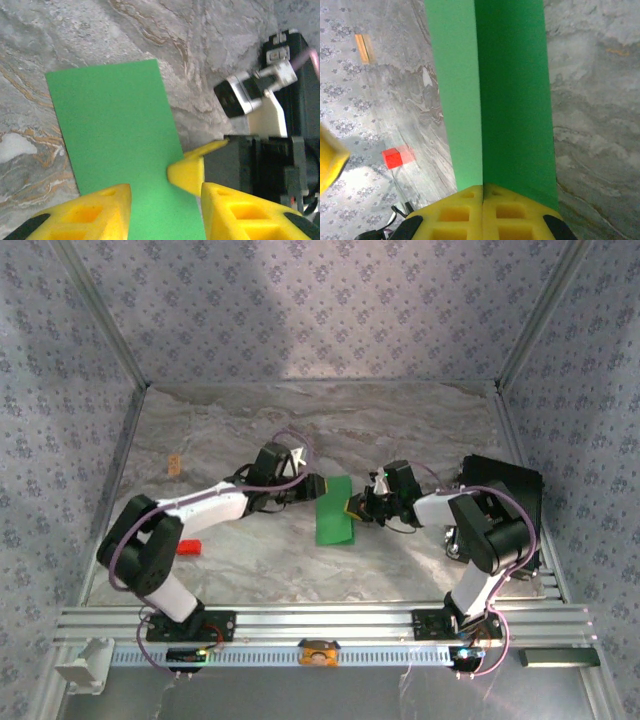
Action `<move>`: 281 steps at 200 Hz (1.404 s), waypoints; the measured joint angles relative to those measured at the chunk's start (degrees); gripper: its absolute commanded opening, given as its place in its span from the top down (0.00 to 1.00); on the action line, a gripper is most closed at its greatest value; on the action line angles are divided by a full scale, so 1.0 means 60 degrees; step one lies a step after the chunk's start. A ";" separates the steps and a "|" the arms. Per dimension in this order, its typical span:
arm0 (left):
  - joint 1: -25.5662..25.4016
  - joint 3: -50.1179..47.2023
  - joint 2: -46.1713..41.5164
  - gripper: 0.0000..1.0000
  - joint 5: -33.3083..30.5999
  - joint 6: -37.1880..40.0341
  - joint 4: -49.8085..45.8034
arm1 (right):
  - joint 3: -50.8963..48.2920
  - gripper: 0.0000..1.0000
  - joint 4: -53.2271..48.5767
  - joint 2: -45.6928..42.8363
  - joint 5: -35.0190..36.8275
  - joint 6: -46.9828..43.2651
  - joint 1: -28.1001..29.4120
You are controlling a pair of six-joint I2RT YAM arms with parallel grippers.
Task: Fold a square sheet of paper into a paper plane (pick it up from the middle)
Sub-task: Fold the triangle a second time at the center of the table.
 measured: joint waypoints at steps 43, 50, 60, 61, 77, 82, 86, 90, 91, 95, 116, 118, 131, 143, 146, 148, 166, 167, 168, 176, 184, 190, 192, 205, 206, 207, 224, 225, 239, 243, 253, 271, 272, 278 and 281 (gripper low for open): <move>-0.0878 -0.0576 -0.0586 0.61 -0.0769 0.1264 -0.0131 | 0.0237 0.90 -0.0189 0.0120 -0.0106 -0.0058 0.0007; -0.1064 -0.0594 -0.0630 0.60 -0.0987 0.1479 -0.0226 | 0.0306 0.91 -0.0244 0.0120 -0.0109 -0.0117 0.0007; -0.1446 -0.0601 -0.0699 0.56 -0.1424 0.1792 -0.0404 | 0.0393 0.93 -0.0328 0.0117 -0.0127 -0.0164 0.0007; -0.1475 -0.0601 -0.0707 0.55 -0.1453 0.1814 -0.0412 | 0.0404 0.93 -0.0339 0.0117 -0.0131 -0.0175 0.0007; -0.2182 -0.0601 -0.0743 0.50 -0.2124 0.2444 -0.0754 | 0.0492 0.94 -0.0437 0.0117 -0.0178 -0.0222 -0.0011; -0.2353 -0.0597 -0.0743 0.50 -0.2302 0.2543 -0.0849 | 0.0506 0.94 -0.0477 0.0117 -0.0186 -0.0222 -0.0011; -0.2543 -0.0594 -0.0736 0.49 -0.2466 0.2692 -0.0965 | 0.0517 0.94 -0.0510 0.0117 -0.0200 -0.0226 -0.0011; -0.2674 -0.0586 -0.0721 0.48 -0.2590 0.2830 -0.1060 | 0.0525 0.94 -0.0535 0.0117 -0.0208 -0.0226 -0.0011; -0.2732 -0.0583 -0.0718 0.47 -0.2641 0.2885 -0.1107 | 0.0525 0.93 -0.0543 0.0117 -0.0208 -0.0226 -0.0011; -0.2856 -0.0554 -0.0703 0.46 -0.2783 0.2954 -0.1209 | 0.0525 0.93 -0.0557 0.0117 -0.0208 -0.0237 -0.0018; -0.3548 -0.0157 -0.0368 0.44 -0.3694 0.3577 -0.1767 | 0.0535 0.93 -0.0699 0.0117 -0.0248 -0.0262 -0.0029; -0.3621 -0.0098 -0.0313 0.44 -0.3799 0.3646 -0.1803 | 0.0535 0.93 -0.0707 0.0117 -0.0255 -0.0262 -0.0029; -0.4044 0.0284 0.0007 0.42 -0.4444 0.3967 -0.2007 | 0.0535 0.93 -0.0732 0.0117 -0.0284 -0.0262 -0.0029; -0.4379 0.0546 0.0255 0.38 -0.4958 0.4189 -0.2076 | 0.0543 0.93 -0.0736 0.0117 -0.0302 -0.0266 -0.0029; -0.4441 0.0597 0.0302 0.38 -0.5067 0.4266 -0.2102 | 0.0546 0.93 -0.0739 0.0117 -0.0313 -0.0266 -0.0029; -0.4488 0.0634 0.0331 0.38 -0.5147 0.4269 -0.2124 | 0.0546 0.93 -0.0747 0.0117 -0.0317 -0.0266 -0.0033; -0.4783 0.0922 0.0648 0.37 -0.5723 0.4532 -0.2310 | 0.0579 0.93 -0.0798 0.0117 -0.0346 -0.0284 -0.0066; -0.4798 0.0947 0.0674 0.37 -0.5759 0.4550 -0.2331 | 0.0583 0.93 -0.0794 0.0117 -0.0346 -0.0284 -0.0073; -0.4801 0.0962 0.0685 0.37 -0.5778 0.4554 -0.2342 | 0.0586 0.93 -0.0798 0.0117 -0.0350 -0.0284 -0.0073; -0.4849 0.1082 0.0838 0.35 -0.6003 0.4648 -0.2455 | 0.0601 0.93 -0.0798 0.0117 -0.0350 -0.0284 -0.0073; -0.4874 0.1169 0.0976 0.34 -0.6215 0.4732 -0.2517 | 0.0605 0.93 -0.0798 0.0117 -0.0353 -0.0284 -0.0095; -0.4903 0.1249 0.1075 0.34 -0.6375 0.4794 -0.2623 | 0.0605 0.93 -0.0798 0.0117 -0.0353 -0.0284 -0.0102; -0.4903 0.1264 0.1104 0.34 -0.6404 0.4805 -0.2645 | 0.0605 0.93 -0.0798 0.0117 -0.0353 -0.0284 -0.0102; -0.4921 0.1395 0.1293 0.33 -0.6612 0.4911 -0.2776 | 0.0608 0.93 -0.0798 0.0117 -0.0357 -0.0284 -0.0120; -0.4921 0.1399 0.1304 0.33 -0.6615 0.4914 -0.2787 | 0.0608 0.93 -0.0798 0.0117 -0.0357 -0.0284 -0.0124; -0.4921 0.1417 0.1319 0.33 -0.6637 0.4936 -0.2801 | 0.0608 0.93 -0.0798 0.0117 -0.0357 -0.0284 -0.0127; -0.5002 0.1545 0.1453 0.31 -0.6790 0.5013 -0.2951 | 0.0616 0.93 -0.0798 0.0117 -0.0357 -0.0284 -0.0157; -0.5016 0.1552 0.1457 0.31 -0.6794 0.5020 -0.2954 | 0.0616 0.93 -0.0798 0.0117 -0.0357 -0.0284 -0.0153; -0.5115 0.1599 0.1461 0.27 -0.6812 0.5049 -0.2973 | 0.0616 0.93 -0.0798 0.0117 -0.0357 -0.0284 -0.0157; -0.5147 0.1621 0.1461 0.27 -0.6812 0.5067 -0.2976 | 0.0616 0.93 -0.0798 0.0117 -0.0357 -0.0284 -0.0157; -0.5224 0.1661 0.1461 0.27 -0.6816 0.5111 -0.2980 | 0.0616 0.93 -0.0798 0.0117 -0.0357 -0.0284 -0.0157; -0.5384 0.1730 0.1461 0.25 -0.6827 0.5111 -0.2998 | 0.0616 0.93 -0.0794 0.0120 -0.0361 -0.0284 -0.0157; -0.5391 0.1730 0.1461 0.25 -0.6827 0.5111 -0.2998 | 0.0616 0.93 -0.0794 0.0120 -0.0357 -0.0284 -0.0157; -0.5457 0.1730 0.1461 0.24 -0.6823 0.5104 -0.2994 | 0.0616 0.93 -0.0794 0.0117 -0.0357 -0.0284 -0.0157; -0.5482 0.1730 0.1461 0.24 -0.6830 0.5107 -0.2998 | 0.0616 0.93 -0.0794 0.0120 -0.0357 -0.0284 -0.0157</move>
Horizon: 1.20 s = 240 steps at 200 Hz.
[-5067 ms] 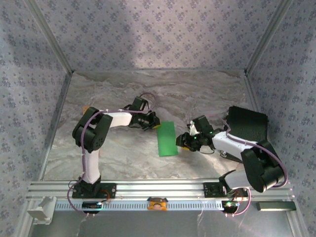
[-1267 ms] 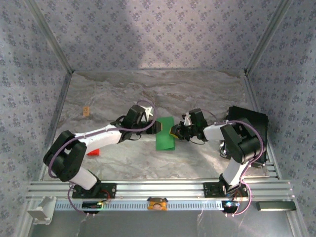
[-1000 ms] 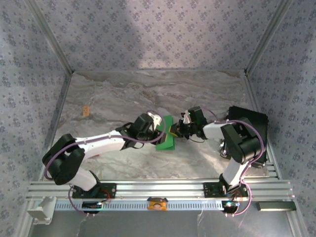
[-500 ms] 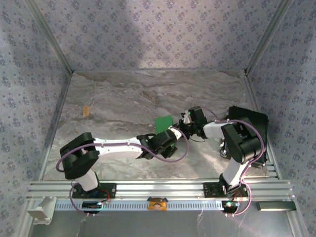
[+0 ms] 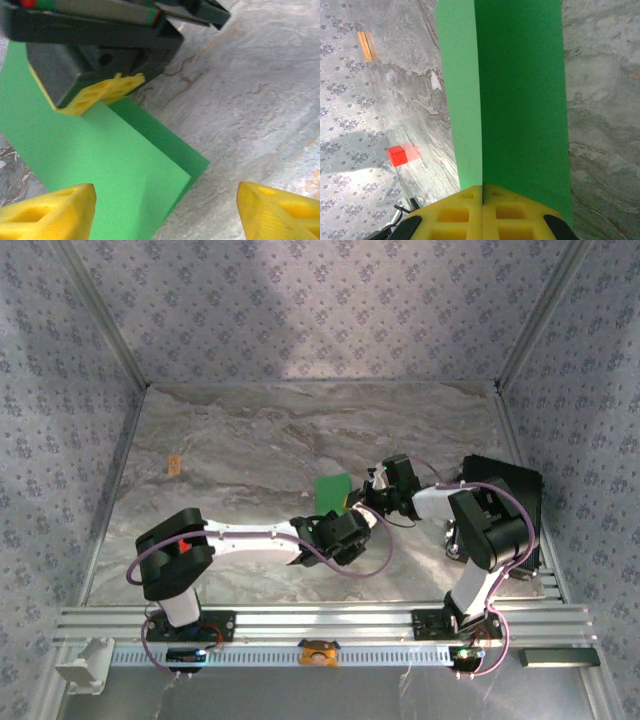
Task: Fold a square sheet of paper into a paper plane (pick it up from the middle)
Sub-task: Fold the triangle a second time at the center of the table.
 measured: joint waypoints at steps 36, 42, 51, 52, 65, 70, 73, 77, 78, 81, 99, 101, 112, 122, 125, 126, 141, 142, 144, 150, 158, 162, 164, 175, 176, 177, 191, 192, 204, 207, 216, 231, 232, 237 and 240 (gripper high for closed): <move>-0.0087 0.0025 0.0131 0.24 -0.0390 0.0004 -0.0015 | 0.0000 0.93 0.0004 0.0000 -0.0011 0.0000 0.0000; -0.0087 0.0033 0.0178 0.24 -0.0481 0.0004 -0.0018 | 0.0000 0.93 0.0004 0.0000 -0.0025 0.0000 0.0000; -0.0084 0.0033 0.0237 0.24 -0.0648 0.0000 -0.0022 | 0.0000 0.93 0.0004 0.0000 -0.0029 0.0000 0.0000; -0.0084 0.0033 0.0240 0.24 -0.0663 0.0004 -0.0022 | 0.0000 0.93 0.0004 0.0000 -0.0029 0.0000 0.0000; -0.0080 0.0033 0.0302 0.23 -0.0885 0.0004 -0.0044 | 0.0000 0.93 0.0007 0.0000 -0.0029 0.0000 0.0000; -0.0080 0.0033 0.0324 0.24 -0.0962 0.0004 -0.0044 | 0.0000 0.93 0.0007 0.0000 -0.0029 0.0004 0.0000; -0.0080 0.0033 0.0339 0.24 -0.1009 0.0000 -0.0044 | -0.0004 0.93 0.0011 0.0000 -0.0029 0.0004 0.0000; -0.0080 0.0033 0.0350 0.25 -0.1075 0.0004 -0.0047 | -0.0004 0.92 0.0011 0.0000 -0.0029 0.0004 0.0000; -0.0080 0.0033 0.0361 0.25 -0.1096 0.0004 -0.0047 | -0.0004 0.92 0.0011 0.0000 -0.0029 0.0004 0.0000; -0.0080 0.0033 0.0372 0.26 -0.1140 0.0004 -0.0047 | -0.0004 0.92 0.0015 0.0000 -0.0029 0.0004 0.0000; -0.0080 0.0033 0.0401 0.31 -0.1319 0.0029 -0.0044 | -0.0004 0.92 0.0015 0.0000 -0.0029 0.0004 0.0000; -0.0080 0.0033 0.0401 0.32 -0.1337 0.0033 -0.0036 | -0.0004 0.92 0.0015 0.0000 -0.0029 0.0004 0.0000; -0.0080 0.0033 0.0401 0.37 -0.1395 0.0062 -0.0018 | -0.0004 0.92 0.0015 0.0000 -0.0029 0.0000 0.0000; -0.0080 0.0033 0.0401 0.41 -0.1428 0.0066 0.0015 | -0.0004 0.92 0.0015 0.0000 -0.0029 0.0000 0.0000; -0.0080 0.0033 0.0401 0.42 -0.1424 0.0066 0.0018 | -0.0004 0.92 0.0015 0.0000 -0.0029 0.0000 0.0000; -0.0080 0.0033 0.0401 0.43 -0.1424 0.0055 0.0022 | -0.0004 0.92 0.0015 0.0000 -0.0029 0.0000 0.0000; -0.0080 0.0040 0.0401 0.50 -0.1428 0.0047 0.0055 | -0.0004 0.92 0.0015 0.0000 -0.0029 0.0000 0.0000; -0.0080 0.0036 0.0401 0.51 -0.1424 0.0055 0.0058 | -0.0004 0.92 0.0015 0.0000 -0.0029 0.0000 0.0000; -0.0080 0.0036 0.0401 0.52 -0.1421 0.0095 0.0058 | -0.0004 0.92 0.0015 0.0000 -0.0029 0.0000 0.0000; -0.0080 0.0040 0.0401 0.56 -0.1424 0.0098 0.0066 | -0.0004 0.92 0.0015 0.0000 -0.0029 0.0000 0.0000; -0.0080 0.0040 0.0401 0.60 -0.1424 0.0117 0.0073 | -0.0004 0.91 0.0015 0.0000 -0.0029 0.0000 0.0000; -0.0080 0.0040 0.0401 0.62 -0.1443 0.0062 0.0087 | -0.0004 0.91 0.0011 0.0000 -0.0029 0.0000 -0.0007; -0.0080 0.0040 0.0401 0.63 -0.1446 0.0117 0.0080 | -0.0004 0.91 0.0015 0.0000 -0.0033 -0.0004 -0.0011; -0.0080 0.0040 0.0401 0.71 -0.1464 0.0069 0.0095 | -0.0004 0.90 0.0015 0.0000 -0.0029 0.0000 -0.0018; -0.0080 0.0040 0.0401 0.72 -0.1464 0.0091 0.0091 | -0.0004 0.90 0.0011 0.0000 -0.0029 -0.0004 -0.0018; -0.0080 0.0040 0.0401 0.72 -0.1461 0.0131 0.0087 | -0.0004 0.90 0.0011 0.0000 -0.0029 -0.0004 -0.0018; -0.0080 0.0040 0.0401 0.81 -0.1486 0.0138 0.0091 | -0.0004 0.89 0.0011 0.0000 -0.0029 -0.0004 -0.0025; -0.0080 0.0040 0.0401 0.81 -0.1490 0.0124 0.0091 | -0.0004 0.89 0.0011 0.0000 -0.0029 -0.0004 -0.0025; -0.0080 0.0040 0.0401 0.86 -0.1490 0.0109 0.0095 | -0.0004 0.88 0.0011 0.0000 -0.0029 -0.0004 -0.0025; -0.0080 0.0040 0.0401 0.88 -0.1490 0.0091 0.0095 | -0.0004 0.88 0.0011 0.0000 -0.0029 -0.0004 -0.0025; -0.0080 0.0040 0.0401 0.91 -0.1486 0.0069 0.0098 | -0.0004 0.86 0.0011 0.0000 -0.0029 -0.0004 -0.0025; -0.0080 0.0040 0.0401 0.96 -0.1472 0.0087 0.0095 | -0.0004 0.78 -0.0004 -0.0004 -0.0025 -0.0015 -0.0051; -0.0080 0.0040 0.0401 0.96 -0.1472 0.0091 0.0095 | -0.0004 0.77 -0.0004 -0.0007 -0.0025 -0.0018 -0.0055; -0.0062 0.0040 0.0401 0.98 -0.1428 0.0069 0.0095 | -0.0004 0.75 -0.0018 -0.0018 -0.0007 -0.0058 -0.0069; -0.0047 0.0040 0.0401 0.98 -0.1402 0.0062 0.0095 | -0.0011 0.74 -0.0029 -0.0029 0.0004 -0.0051 -0.0080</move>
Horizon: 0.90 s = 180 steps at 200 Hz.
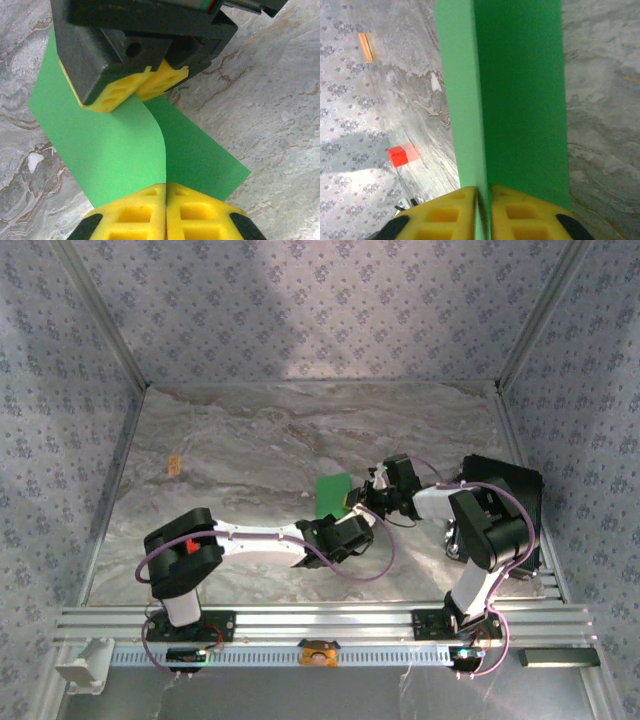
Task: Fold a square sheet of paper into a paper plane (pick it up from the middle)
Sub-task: Fold the triangle a second time at the center of the table.
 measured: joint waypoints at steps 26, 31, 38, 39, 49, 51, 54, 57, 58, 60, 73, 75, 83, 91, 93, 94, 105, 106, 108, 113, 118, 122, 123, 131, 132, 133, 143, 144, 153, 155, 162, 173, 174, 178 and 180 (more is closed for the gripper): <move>0.0229 0.0000 -0.0007 0.99 0.0674 -0.0164 0.0004 | -0.0189 0.59 -0.0302 -0.0452 0.0204 -0.0164 -0.0244; 0.0335 0.0000 -0.0018 0.99 0.0943 -0.0219 0.0004 | -0.0244 0.58 -0.0430 -0.0630 0.0302 -0.0211 -0.0331; 0.0514 -0.0007 -0.0066 0.98 0.1348 -0.0350 0.0015 | -0.0321 0.57 -0.0637 -0.0907 0.0412 -0.0259 -0.0459; 0.0532 -0.0007 -0.0073 0.98 0.1377 -0.0364 0.0015 | -0.0328 0.56 -0.0656 -0.0933 0.0415 -0.0262 -0.0470; 0.0860 -0.0058 -0.0215 0.97 0.2087 -0.0590 0.0095 | -0.0397 0.53 -0.0998 -0.1384 0.0637 -0.0353 -0.0703; 0.0933 -0.0080 -0.0255 0.97 0.2255 -0.0627 0.0138 | -0.0408 0.52 -0.1060 -0.1479 0.0696 -0.0382 -0.0750; 0.1038 -0.0106 -0.0317 0.97 0.2426 -0.0692 0.0171 | -0.0426 0.52 -0.1147 -0.1603 0.0743 -0.0401 -0.0809; 0.1158 -0.0131 -0.0375 0.97 0.2696 -0.0772 0.0215 | -0.0452 0.52 -0.1231 -0.1749 0.0831 -0.0423 -0.0885; 0.1213 -0.0146 -0.0415 0.97 0.2801 -0.0794 0.0237 | -0.0455 0.51 -0.1246 -0.1781 0.0852 -0.0441 -0.0903; 0.1264 -0.0153 -0.0448 0.97 0.2889 -0.0831 0.0251 | -0.0470 0.50 -0.1311 -0.1876 0.0882 -0.0474 -0.0951; 0.1800 -0.0211 -0.0710 0.97 0.3945 -0.1162 0.0426 | -0.0590 0.47 -0.1741 -0.2546 0.1231 -0.0623 -0.1249; 0.1883 -0.0215 -0.0743 0.97 0.4116 -0.1220 0.0470 | -0.0608 0.47 -0.1789 -0.2626 0.1279 -0.0623 -0.1282; 0.2193 -0.0240 -0.0841 0.97 0.4728 -0.1421 0.0641 | -0.0685 0.46 -0.2044 -0.3005 0.1479 -0.0707 -0.1439; 0.2455 -0.0280 -0.0892 0.97 0.5282 -0.1610 0.0849 | -0.0772 0.46 -0.2277 -0.3355 0.1654 -0.0798 -0.1563; 0.2495 -0.0280 -0.0900 0.96 0.5355 -0.1632 0.0874 | -0.0783 0.46 -0.2306 -0.3406 0.1668 -0.0827 -0.1577; 0.2532 -0.0280 -0.0907 0.96 0.5442 -0.1665 0.0889 | -0.0798 0.46 -0.2350 -0.3457 0.1690 -0.0838 -0.1592; 0.2798 -0.0306 -0.0907 0.96 0.6178 -0.1905 0.1082 | -0.0889 0.47 -0.2579 -0.3774 0.1800 -0.0907 -0.1676; 0.2812 -0.0310 -0.0907 0.96 0.6218 -0.1916 0.1089 | -0.0892 0.47 -0.2594 -0.3789 0.1803 -0.0918 -0.1679; 0.2838 -0.0317 -0.0907 0.97 0.6298 -0.1945 0.1122 | -0.0907 0.47 -0.2645 -0.3836 0.1807 -0.0940 -0.1690; 0.2929 -0.0342 -0.0907 0.97 0.6590 -0.2047 0.1198 | -0.0933 0.48 -0.2739 -0.3912 0.1807 -0.0969 -0.1694; 0.3005 -0.0361 -0.0907 0.97 0.6859 -0.2131 0.1246 | -0.0954 0.48 -0.2823 -0.3963 0.1803 -0.1016 -0.1694; 0.3042 -0.0372 -0.0903 0.97 0.7031 -0.2197 0.1293 | -0.0965 0.49 -0.2874 -0.3982 0.1796 -0.1045 -0.1694; 0.3060 -0.0375 -0.0903 0.97 0.7096 -0.2218 0.1315 | -0.0973 0.50 -0.2889 -0.3989 0.1796 -0.1060 -0.1694; 0.3133 -0.0393 -0.0896 0.97 0.7388 -0.2342 0.1381 | -0.0994 0.54 -0.2951 -0.3993 0.1778 -0.1115 -0.1679; 0.3140 -0.0397 -0.0896 0.97 0.7442 -0.2361 0.1395 | -0.1002 0.54 -0.2962 -0.3993 0.1767 -0.1107 -0.1676; 0.3144 -0.0397 -0.0896 0.97 0.7461 -0.2368 0.1402 | -0.1005 0.55 -0.2973 -0.3993 0.1770 -0.1111 -0.1672; 0.3195 -0.0415 -0.0885 0.97 0.7737 -0.2506 0.1475 | -0.1042 0.60 -0.3056 -0.3993 0.1752 -0.1217 -0.1621; 0.3195 -0.0419 -0.0882 0.97 0.7774 -0.2539 0.1494 | -0.1045 0.61 -0.3060 -0.3996 0.1749 -0.1206 -0.1617; 0.3224 -0.0452 -0.0882 0.98 0.7941 -0.2623 0.1537 | -0.1086 0.66 -0.3096 -0.3993 0.1708 -0.1213 -0.1555; 0.3228 -0.0455 -0.0882 0.98 0.7967 -0.2641 0.1541 | -0.1086 0.68 -0.3104 -0.3993 0.1687 -0.1268 -0.1534; 0.3257 -0.0481 -0.0882 0.98 0.8043 -0.2725 0.1555 | -0.1096 0.72 -0.3136 -0.3985 0.1654 -0.1286 -0.1453; 0.3260 -0.0528 -0.0882 0.98 0.8069 -0.2834 0.1559 | -0.1104 0.79 -0.3126 -0.3938 0.1606 -0.1253 -0.1282; 0.3260 -0.0535 -0.0882 0.98 0.8069 -0.2838 0.1559 | -0.1104 0.79 -0.3126 -0.3931 0.1599 -0.1264 -0.1271; 0.3271 -0.0550 -0.0882 0.98 0.8058 -0.2863 0.1555 | -0.1104 0.81 -0.3089 -0.3883 0.1566 -0.1268 -0.1180; 0.3279 -0.0557 -0.0882 0.98 0.8058 -0.2867 0.1552 | -0.1104 0.82 -0.3096 -0.3872 0.1566 -0.1260 -0.1155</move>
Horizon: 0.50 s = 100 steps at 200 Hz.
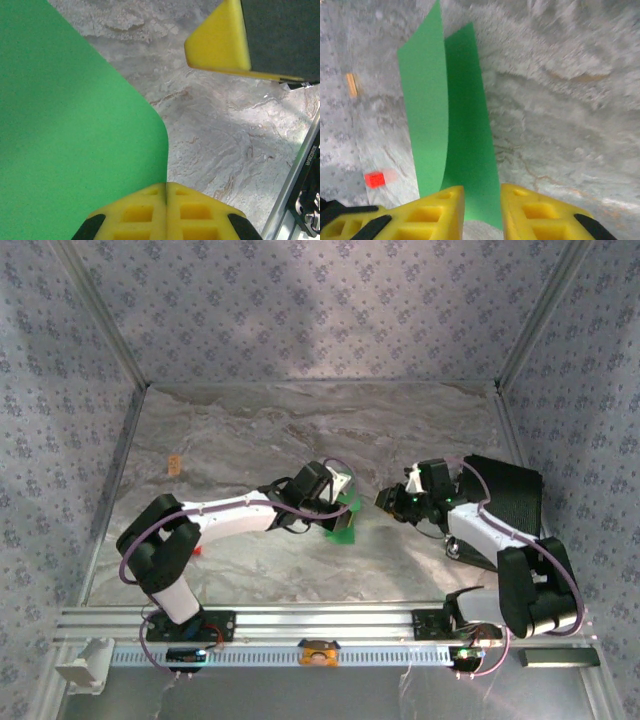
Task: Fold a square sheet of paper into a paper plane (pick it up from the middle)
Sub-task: Fold the triangle a second time at the center of the table.
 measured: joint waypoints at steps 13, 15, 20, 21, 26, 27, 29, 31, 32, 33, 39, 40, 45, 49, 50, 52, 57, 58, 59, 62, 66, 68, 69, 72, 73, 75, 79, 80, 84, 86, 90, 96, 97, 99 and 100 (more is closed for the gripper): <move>0.0044 -0.0080 0.0000 0.98 -0.0036 -0.0069 -0.0036 | 0.0000 0.87 0.0113 0.0219 -0.0066 0.0022 0.0288; 0.0047 -0.0091 0.0000 0.98 -0.0040 -0.0069 -0.0040 | 0.0000 0.88 0.0127 0.0266 -0.0076 0.0004 0.0331; 0.0069 -0.0124 0.0000 0.98 -0.0080 -0.0095 -0.0051 | 0.0000 0.89 0.0171 0.0357 -0.0091 0.0036 0.0437; 0.0073 -0.0138 0.0000 0.98 -0.0091 -0.0102 -0.0055 | 0.0000 0.89 0.0186 0.0386 -0.0095 0.0044 0.0463; 0.0095 -0.0175 0.0000 0.98 -0.0138 -0.0106 -0.0069 | 0.0000 0.91 0.0240 0.0495 -0.0102 0.0069 0.0586; 0.0098 -0.0182 0.0000 0.98 -0.0146 -0.0109 -0.0073 | 0.0000 0.91 0.0240 0.0510 -0.0098 0.0080 0.0601; 0.0109 -0.0197 0.0000 0.98 -0.0164 -0.0113 -0.0084 | 0.0000 0.92 0.0262 0.0557 -0.0102 0.0080 0.0645; 0.0113 -0.0215 0.0000 0.98 -0.0219 -0.0120 -0.0095 | 0.0004 0.93 0.0299 0.0612 -0.0113 0.0080 0.0699; 0.0117 -0.0219 0.0000 0.98 -0.0233 -0.0127 -0.0098 | 0.0000 0.93 0.0306 0.0627 -0.0113 0.0091 0.0718; 0.0117 -0.0222 0.0000 0.98 -0.0248 -0.0135 -0.0106 | 0.0000 0.94 0.0317 0.0656 -0.0120 0.0117 0.0750; 0.0135 -0.0259 0.0000 0.98 -0.0350 -0.0142 -0.0168 | 0.0004 0.95 0.0408 0.0798 -0.0131 0.0153 0.0889; 0.0135 -0.0262 0.0000 0.98 -0.0361 -0.0142 -0.0175 | 0.0004 0.95 0.0415 0.0827 -0.0127 0.0171 0.0922; 0.0160 -0.0291 0.0000 0.98 -0.0441 -0.0138 -0.0229 | 0.0004 0.96 0.0506 0.0954 -0.0127 0.0182 0.1042; 0.0168 -0.0306 -0.0004 0.98 -0.0495 -0.0142 -0.0266 | 0.0004 0.96 0.0565 0.1045 -0.0124 0.0222 0.1129; 0.0168 -0.0313 -0.0004 0.98 -0.0514 -0.0142 -0.0280 | 0.0004 0.96 0.0594 0.1078 -0.0124 0.0233 0.1166; 0.0171 -0.0321 -0.0004 0.98 -0.0539 -0.0138 -0.0295 | 0.0004 0.96 0.0630 0.1107 -0.0124 0.0248 0.1198; 0.0189 -0.0339 -0.0004 0.98 -0.0594 -0.0138 -0.0328 | 0.0004 0.96 0.0703 0.1224 -0.0120 0.0302 0.1315; 0.0193 -0.0342 -0.0004 0.98 -0.0601 -0.0142 -0.0335 | 0.0004 0.96 0.0710 0.1239 -0.0120 0.0310 0.1333; 0.0197 -0.0346 -0.0004 0.98 -0.0612 -0.0146 -0.0350 | 0.0004 0.96 0.0732 0.1260 -0.0117 0.0310 0.1370; 0.0208 -0.0353 -0.0004 0.98 -0.0637 -0.0146 -0.0368 | 0.0004 0.96 0.0776 0.1315 -0.0102 0.0353 0.1432; 0.0211 -0.0361 -0.0004 0.98 -0.0645 -0.0146 -0.0397 | 0.0004 0.96 0.0831 0.1373 -0.0087 0.0382 0.1512; 0.0215 -0.0361 -0.0004 0.98 -0.0648 -0.0146 -0.0404 | 0.0004 0.96 0.0856 0.1402 -0.0080 0.0393 0.1552; 0.0222 -0.0364 -0.0004 0.98 -0.0652 -0.0149 -0.0404 | 0.0004 0.96 0.0878 0.1424 -0.0073 0.0415 0.1581; 0.0226 -0.0368 -0.0004 0.98 -0.0652 -0.0164 -0.0412 | 0.0004 0.96 0.0914 0.1468 -0.0069 0.0423 0.1643; 0.0226 -0.0368 -0.0004 0.98 -0.0652 -0.0168 -0.0408 | 0.0004 0.96 0.0933 0.1486 -0.0058 0.0426 0.1668; 0.0226 -0.0368 -0.0004 0.98 -0.0656 -0.0168 -0.0412 | 0.0004 0.96 0.0962 0.1519 -0.0047 0.0455 0.1705; 0.0229 -0.0368 -0.0004 0.98 -0.0648 -0.0171 -0.0412 | 0.0011 0.97 0.0991 0.1577 -0.0051 0.0455 0.1763; 0.0229 -0.0368 -0.0004 0.98 -0.0648 -0.0171 -0.0408 | 0.0015 0.97 0.0991 0.1596 -0.0047 0.0463 0.1785; 0.0226 -0.0368 -0.0004 0.98 -0.0637 -0.0175 -0.0404 | 0.0033 0.97 0.1002 0.1676 -0.0051 0.0484 0.1851; 0.0226 -0.0368 -0.0004 0.98 -0.0634 -0.0175 -0.0404 | 0.0040 0.97 0.1005 0.1698 -0.0051 0.0484 0.1869; 0.0226 -0.0368 -0.0004 0.98 -0.0630 -0.0182 -0.0401 | 0.0055 0.97 0.1020 0.1774 -0.0044 0.0492 0.1931; 0.0226 -0.0368 0.0000 0.98 -0.0627 -0.0211 -0.0401 | 0.0076 0.97 0.1020 0.1880 -0.0015 0.0495 0.2004; 0.0226 -0.0368 0.0000 0.98 -0.0623 -0.0211 -0.0401 | 0.0076 0.97 0.1024 0.1891 -0.0007 0.0495 0.2014; 0.0226 -0.0368 0.0000 0.98 -0.0619 -0.0222 -0.0404 | 0.0080 0.97 0.1027 0.1920 0.0011 0.0503 0.2044; 0.0226 -0.0368 0.0000 0.98 -0.0616 -0.0229 -0.0404 | 0.0080 0.97 0.1031 0.1931 0.0015 0.0506 0.2055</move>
